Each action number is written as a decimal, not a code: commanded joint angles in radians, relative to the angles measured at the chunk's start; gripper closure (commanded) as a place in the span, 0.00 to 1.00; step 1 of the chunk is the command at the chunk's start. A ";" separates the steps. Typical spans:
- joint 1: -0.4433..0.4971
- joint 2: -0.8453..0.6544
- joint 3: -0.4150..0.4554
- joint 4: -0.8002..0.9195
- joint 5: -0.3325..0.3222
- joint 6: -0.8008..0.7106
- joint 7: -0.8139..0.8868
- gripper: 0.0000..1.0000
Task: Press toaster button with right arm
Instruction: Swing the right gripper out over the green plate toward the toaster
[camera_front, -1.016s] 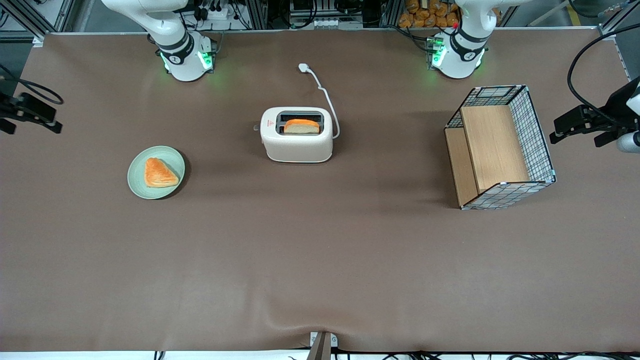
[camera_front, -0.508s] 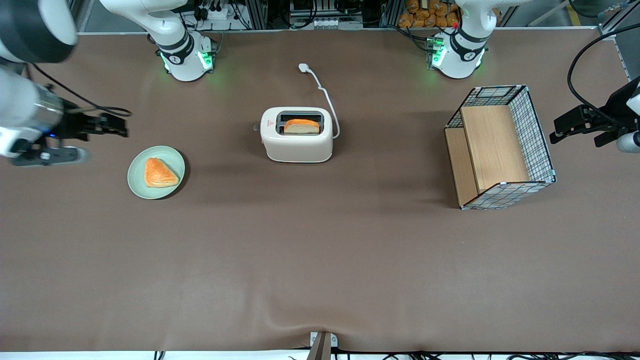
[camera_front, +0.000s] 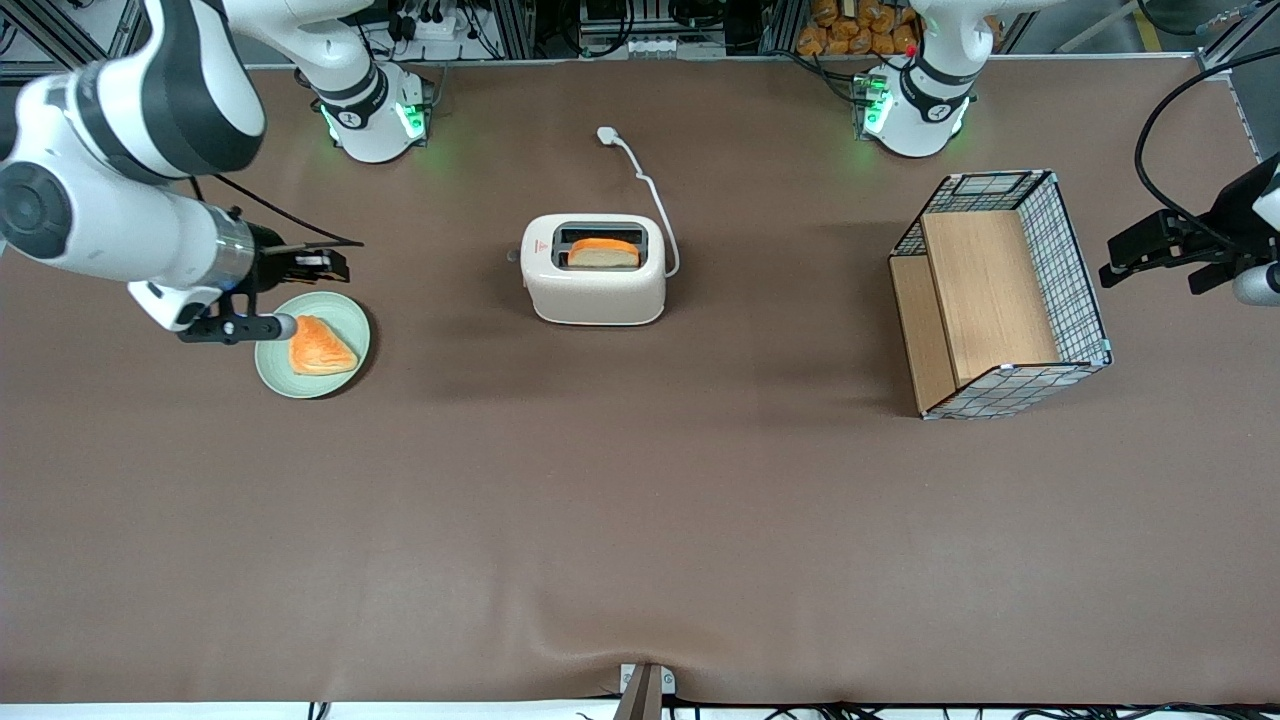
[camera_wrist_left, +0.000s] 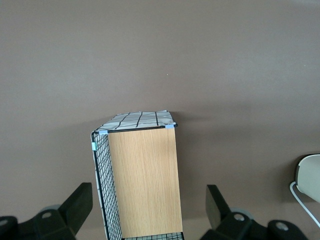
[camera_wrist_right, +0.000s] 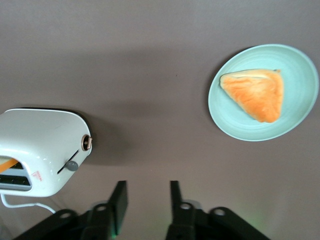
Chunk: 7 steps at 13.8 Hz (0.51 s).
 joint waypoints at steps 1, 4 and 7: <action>0.022 -0.066 -0.005 -0.114 0.025 0.049 0.010 1.00; 0.059 -0.101 -0.005 -0.251 0.027 0.187 0.011 1.00; 0.070 -0.109 0.001 -0.335 0.158 0.264 0.008 1.00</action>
